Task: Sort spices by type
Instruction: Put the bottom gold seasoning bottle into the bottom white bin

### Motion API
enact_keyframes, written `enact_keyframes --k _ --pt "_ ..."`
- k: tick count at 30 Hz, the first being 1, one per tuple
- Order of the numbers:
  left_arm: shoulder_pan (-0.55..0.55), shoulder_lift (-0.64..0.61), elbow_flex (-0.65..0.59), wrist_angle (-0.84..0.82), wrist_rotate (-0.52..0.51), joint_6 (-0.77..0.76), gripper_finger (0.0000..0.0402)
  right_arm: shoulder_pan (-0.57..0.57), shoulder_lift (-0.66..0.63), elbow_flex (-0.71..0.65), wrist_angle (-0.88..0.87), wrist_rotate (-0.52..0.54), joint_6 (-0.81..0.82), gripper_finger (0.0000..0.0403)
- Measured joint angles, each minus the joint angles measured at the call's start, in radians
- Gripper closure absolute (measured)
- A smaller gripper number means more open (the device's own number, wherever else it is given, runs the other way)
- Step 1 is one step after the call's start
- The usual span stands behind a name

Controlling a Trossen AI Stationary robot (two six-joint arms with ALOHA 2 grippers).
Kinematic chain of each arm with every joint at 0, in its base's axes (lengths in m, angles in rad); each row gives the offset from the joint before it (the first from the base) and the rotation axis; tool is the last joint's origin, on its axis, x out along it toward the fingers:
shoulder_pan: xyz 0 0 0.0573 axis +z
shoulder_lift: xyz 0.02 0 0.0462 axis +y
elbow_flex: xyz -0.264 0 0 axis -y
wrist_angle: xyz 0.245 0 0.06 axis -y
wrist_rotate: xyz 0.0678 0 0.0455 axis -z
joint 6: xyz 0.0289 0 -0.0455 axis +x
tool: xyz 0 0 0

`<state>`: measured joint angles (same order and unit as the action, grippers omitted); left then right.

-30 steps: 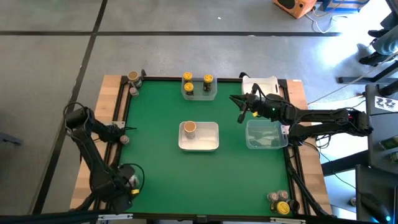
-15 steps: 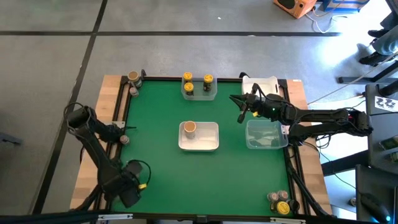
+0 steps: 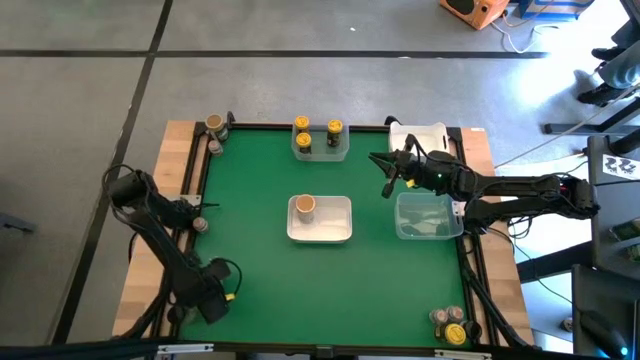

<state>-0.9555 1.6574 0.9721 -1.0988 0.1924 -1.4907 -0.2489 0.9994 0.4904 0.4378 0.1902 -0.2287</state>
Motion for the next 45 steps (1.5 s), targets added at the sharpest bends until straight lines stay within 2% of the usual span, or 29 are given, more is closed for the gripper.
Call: enact_keyframes --k 10,13,18,24,32,38,45 --pt "0.002 -0.006 -0.121 0.146 0.023 0.007 0.0052 0.000 0.000 0.000 0.000 0.000 0.000 0.0364" --pt "0.008 -0.004 -0.123 0.153 0.026 0.004 0.0071 0.000 0.000 0.000 0.000 0.000 0.000 0.0364" --pt "0.022 -0.004 -0.125 0.173 0.034 -0.006 0.0135 0.000 0.000 0.000 0.001 0.000 0.000 0.0364" --pt "0.038 0.002 -0.091 0.145 0.019 0.002 0.0136 0.000 0.000 0.000 0.014 0.000 0.149 0.0364" --pt "0.050 0.003 0.030 0.048 -0.120 -0.013 0.0137 0.000 0.000 0.000 0.016 -0.001 0.153 0.0364" --pt "0.076 -0.007 0.114 0.036 -0.315 0.003 0.0137 0.000 0.000 0.000 0.017 -0.010 0.146 0.0364" --pt "0.095 -0.069 0.145 0.050 -0.549 0.026 0.0137 0.000 0.000 0.000 0.034 -0.114 0.142 0.0364"
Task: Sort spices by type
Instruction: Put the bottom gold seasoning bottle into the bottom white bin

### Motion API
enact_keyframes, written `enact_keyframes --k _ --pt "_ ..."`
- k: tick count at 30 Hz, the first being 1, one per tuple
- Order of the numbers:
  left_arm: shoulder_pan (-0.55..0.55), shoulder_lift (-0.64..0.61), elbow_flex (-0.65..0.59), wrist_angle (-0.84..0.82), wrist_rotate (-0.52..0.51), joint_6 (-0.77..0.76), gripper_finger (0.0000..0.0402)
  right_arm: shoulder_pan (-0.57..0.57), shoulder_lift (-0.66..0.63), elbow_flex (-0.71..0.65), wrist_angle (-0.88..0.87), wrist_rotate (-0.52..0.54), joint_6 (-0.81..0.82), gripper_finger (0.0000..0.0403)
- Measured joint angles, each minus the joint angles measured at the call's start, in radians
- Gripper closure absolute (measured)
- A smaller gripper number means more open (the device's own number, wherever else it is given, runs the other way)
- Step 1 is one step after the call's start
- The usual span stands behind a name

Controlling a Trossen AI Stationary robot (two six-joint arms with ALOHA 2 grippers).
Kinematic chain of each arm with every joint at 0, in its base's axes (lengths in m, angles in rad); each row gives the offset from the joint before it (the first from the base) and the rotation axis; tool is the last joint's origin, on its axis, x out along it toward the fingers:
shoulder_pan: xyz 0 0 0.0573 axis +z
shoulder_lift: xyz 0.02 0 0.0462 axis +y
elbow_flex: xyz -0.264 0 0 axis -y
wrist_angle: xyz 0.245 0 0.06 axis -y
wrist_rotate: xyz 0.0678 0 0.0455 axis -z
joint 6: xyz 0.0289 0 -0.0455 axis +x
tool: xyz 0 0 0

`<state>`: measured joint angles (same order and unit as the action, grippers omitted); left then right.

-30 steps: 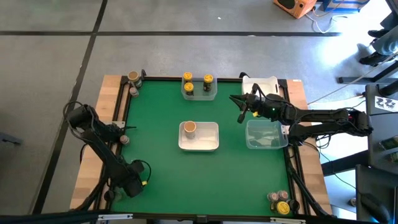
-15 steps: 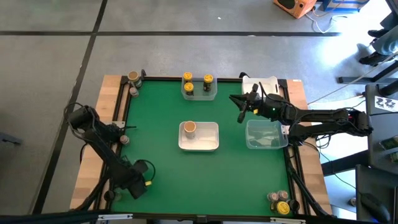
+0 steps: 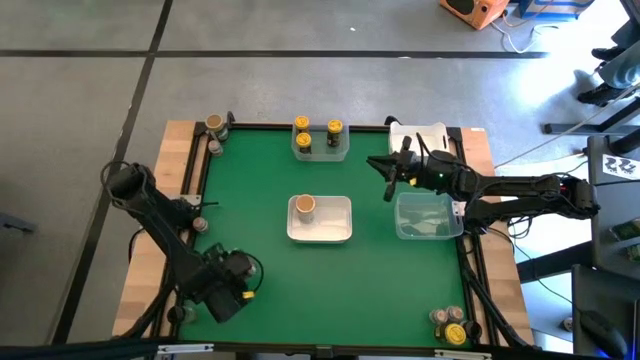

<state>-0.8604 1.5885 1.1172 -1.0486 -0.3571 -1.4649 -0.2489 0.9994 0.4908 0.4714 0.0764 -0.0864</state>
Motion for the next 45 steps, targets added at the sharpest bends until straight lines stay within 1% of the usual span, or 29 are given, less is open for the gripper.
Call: enact_keyframes --k 3,8,12,17,19,22,26,32,37,40,45 --pt "-0.001 -0.023 0.000 0.013 -0.128 0.003 0.0137 0.000 0.000 0.000 0.006 -0.041 0.000 0.0364" --pt "-0.001 -0.026 -0.005 0.088 -0.325 0.045 0.0137 0.000 0.000 0.000 0.006 -0.066 0.000 0.0364" --pt "0.006 -0.025 -0.067 0.235 -0.427 0.101 0.0137 0.000 0.000 0.000 0.006 -0.070 0.000 0.0364" --pt "0.021 -0.023 -0.205 0.533 -0.520 0.182 0.0137 0.000 0.000 0.000 0.010 -0.070 -0.001 0.0364" --pt "0.032 -0.019 -0.258 0.649 -0.528 0.219 0.0137 0.000 0.000 0.000 0.019 -0.070 -0.001 0.0364" --pt "0.050 -0.001 -0.320 0.772 -0.544 0.248 0.0137 0.000 0.000 0.000 0.025 -0.070 -0.001 0.0364" --pt "0.073 0.029 -0.371 0.882 -0.570 0.293 0.0137 0.000 0.000 0.000 0.025 -0.070 -0.001 0.0364" --pt "0.106 0.089 -0.378 0.959 -0.570 0.372 0.0137 0.000 0.000 0.000 0.025 -0.070 -0.002 0.0364" --pt "0.118 0.143 -0.377 0.982 -0.570 0.382 0.0137 0.000 0.001 0.000 0.025 -0.070 -0.002 0.0364" --pt "0.116 0.152 -0.376 0.971 -0.575 0.381 0.0122 0.000 0.001 0.000 0.025 -0.070 -0.002 0.0364" --pt "0.114 0.150 -0.378 0.956 -0.555 0.383 0.0095 0.000 0.001 0.000 0.025 -0.069 -0.002 0.0364"
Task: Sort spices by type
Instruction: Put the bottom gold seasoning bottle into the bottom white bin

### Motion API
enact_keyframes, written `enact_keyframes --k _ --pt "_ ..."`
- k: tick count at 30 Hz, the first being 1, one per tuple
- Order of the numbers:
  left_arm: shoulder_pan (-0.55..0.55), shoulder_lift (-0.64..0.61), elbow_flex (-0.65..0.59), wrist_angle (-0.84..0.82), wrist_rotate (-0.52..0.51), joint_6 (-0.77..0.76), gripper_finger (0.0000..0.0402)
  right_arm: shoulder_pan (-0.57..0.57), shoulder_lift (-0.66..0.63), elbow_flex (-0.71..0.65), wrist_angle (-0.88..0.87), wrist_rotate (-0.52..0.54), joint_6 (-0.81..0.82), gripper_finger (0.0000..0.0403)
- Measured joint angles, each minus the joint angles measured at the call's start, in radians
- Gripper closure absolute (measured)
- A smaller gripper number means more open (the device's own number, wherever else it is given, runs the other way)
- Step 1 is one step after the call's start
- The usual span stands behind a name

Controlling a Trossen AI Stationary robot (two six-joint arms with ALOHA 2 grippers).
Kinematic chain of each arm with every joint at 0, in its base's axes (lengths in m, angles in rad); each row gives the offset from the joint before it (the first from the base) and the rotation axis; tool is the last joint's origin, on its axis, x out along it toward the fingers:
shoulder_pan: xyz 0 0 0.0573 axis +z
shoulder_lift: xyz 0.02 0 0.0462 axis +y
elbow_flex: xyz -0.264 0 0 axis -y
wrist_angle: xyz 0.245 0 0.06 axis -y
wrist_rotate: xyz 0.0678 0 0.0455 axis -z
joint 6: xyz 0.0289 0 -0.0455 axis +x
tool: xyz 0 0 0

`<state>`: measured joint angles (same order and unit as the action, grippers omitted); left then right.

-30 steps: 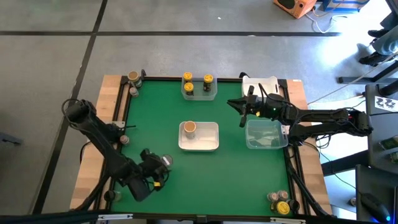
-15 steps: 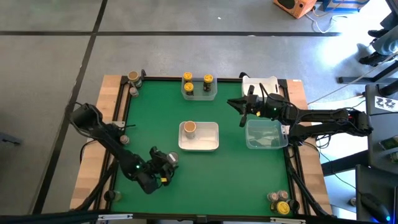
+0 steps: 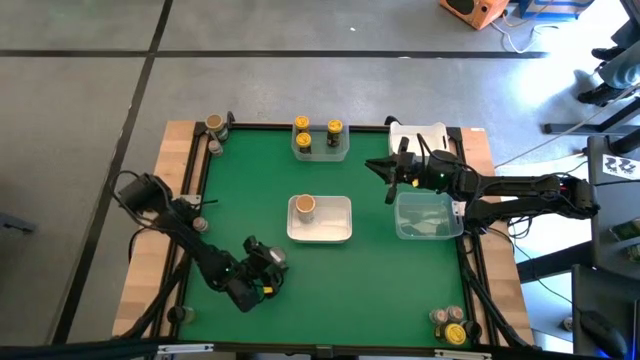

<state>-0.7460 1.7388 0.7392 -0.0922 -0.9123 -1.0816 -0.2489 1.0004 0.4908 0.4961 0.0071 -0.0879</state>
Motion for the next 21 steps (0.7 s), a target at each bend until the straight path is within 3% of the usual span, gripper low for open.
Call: enact_keyframes --k 9,14,21 --pt "-0.003 -0.076 0.001 -0.032 0.051 -0.018 0.0075 0.000 0.016 0.000 0.009 0.000 -0.003 0.0364" --pt "0.003 -0.183 0.001 -0.117 0.165 -0.011 0.0076 0.000 0.045 0.000 0.034 0.000 -0.003 0.0364" --pt "0.031 -0.367 0.001 -0.179 0.216 0.069 0.0076 0.000 0.065 0.000 0.060 0.000 -0.006 0.0364"
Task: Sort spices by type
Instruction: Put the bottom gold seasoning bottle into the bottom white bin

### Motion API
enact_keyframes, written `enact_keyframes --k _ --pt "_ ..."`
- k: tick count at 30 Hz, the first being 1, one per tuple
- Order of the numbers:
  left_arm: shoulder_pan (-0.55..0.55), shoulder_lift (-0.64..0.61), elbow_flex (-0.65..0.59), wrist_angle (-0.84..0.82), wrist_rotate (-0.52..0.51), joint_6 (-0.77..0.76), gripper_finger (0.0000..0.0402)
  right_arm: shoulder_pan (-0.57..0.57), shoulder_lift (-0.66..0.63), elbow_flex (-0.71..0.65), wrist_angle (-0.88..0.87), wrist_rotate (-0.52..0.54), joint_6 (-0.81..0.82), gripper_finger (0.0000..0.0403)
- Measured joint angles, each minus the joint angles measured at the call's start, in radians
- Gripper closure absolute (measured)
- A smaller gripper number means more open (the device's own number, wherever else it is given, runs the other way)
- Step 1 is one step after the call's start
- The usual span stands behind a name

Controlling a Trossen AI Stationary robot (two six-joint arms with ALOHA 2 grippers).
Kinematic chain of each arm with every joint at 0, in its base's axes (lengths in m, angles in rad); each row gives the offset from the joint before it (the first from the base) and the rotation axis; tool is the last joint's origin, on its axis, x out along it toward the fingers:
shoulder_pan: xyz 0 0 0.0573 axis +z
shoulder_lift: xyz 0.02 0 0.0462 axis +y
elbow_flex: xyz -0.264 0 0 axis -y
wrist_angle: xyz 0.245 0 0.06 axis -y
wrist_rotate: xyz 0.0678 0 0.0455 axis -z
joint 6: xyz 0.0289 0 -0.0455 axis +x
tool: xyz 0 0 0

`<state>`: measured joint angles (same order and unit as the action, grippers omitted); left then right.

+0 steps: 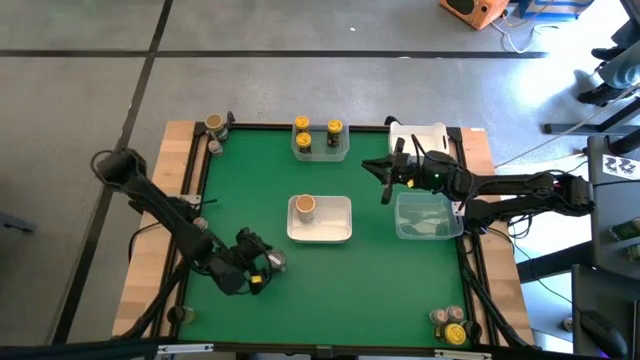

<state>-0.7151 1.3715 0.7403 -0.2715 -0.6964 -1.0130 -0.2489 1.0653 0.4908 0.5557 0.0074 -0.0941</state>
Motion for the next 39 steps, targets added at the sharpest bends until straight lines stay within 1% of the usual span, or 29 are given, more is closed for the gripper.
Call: enact_keyframes --k 3,6,9,11,13,15,19,25,29,35,39 --pt "0.019 -0.057 0.000 0.001 0.014 0.032 0.0079 0.000 0.000 0.000 -0.003 0.000 -0.009 0.0364" --pt "0.045 -0.078 0.000 0.010 0.032 0.056 0.0079 0.000 0.000 0.000 -0.003 0.000 -0.011 0.0364" --pt "0.089 -0.075 0.001 0.028 0.106 0.071 0.0080 0.000 0.000 0.000 -0.002 0.000 -0.010 0.0364" --pt "0.122 -0.068 0.016 0.005 0.180 0.084 0.0080 0.000 0.000 0.000 -0.003 0.000 -0.010 0.0364" --pt "0.147 -0.066 0.048 -0.023 0.222 0.127 0.0080 0.000 0.000 0.000 -0.003 0.000 -0.010 0.0364" --pt "0.167 -0.067 0.100 -0.048 0.229 0.185 0.0080 0.000 0.000 0.000 -0.004 0.000 -0.010 0.0364" --pt "0.182 -0.064 0.218 -0.192 0.232 0.256 0.0080 0.000 0.000 0.000 -0.004 0.000 -0.010 0.0364" --pt "0.177 -0.034 0.329 -0.382 0.232 0.254 0.0080 0.000 0.000 0.000 -0.007 0.000 -0.014 0.0364" --pt "0.173 0.015 0.352 -0.435 0.236 0.258 0.0080 0.000 0.000 0.000 -0.006 0.000 -0.015 0.0364" --pt "0.172 0.075 0.352 -0.431 0.282 0.270 0.0080 0.000 0.000 0.000 -0.007 0.000 -0.015 0.0364" --pt "0.172 0.086 0.353 -0.430 0.292 0.266 0.0080 0.000 0.000 0.000 -0.007 0.000 -0.015 0.0364"
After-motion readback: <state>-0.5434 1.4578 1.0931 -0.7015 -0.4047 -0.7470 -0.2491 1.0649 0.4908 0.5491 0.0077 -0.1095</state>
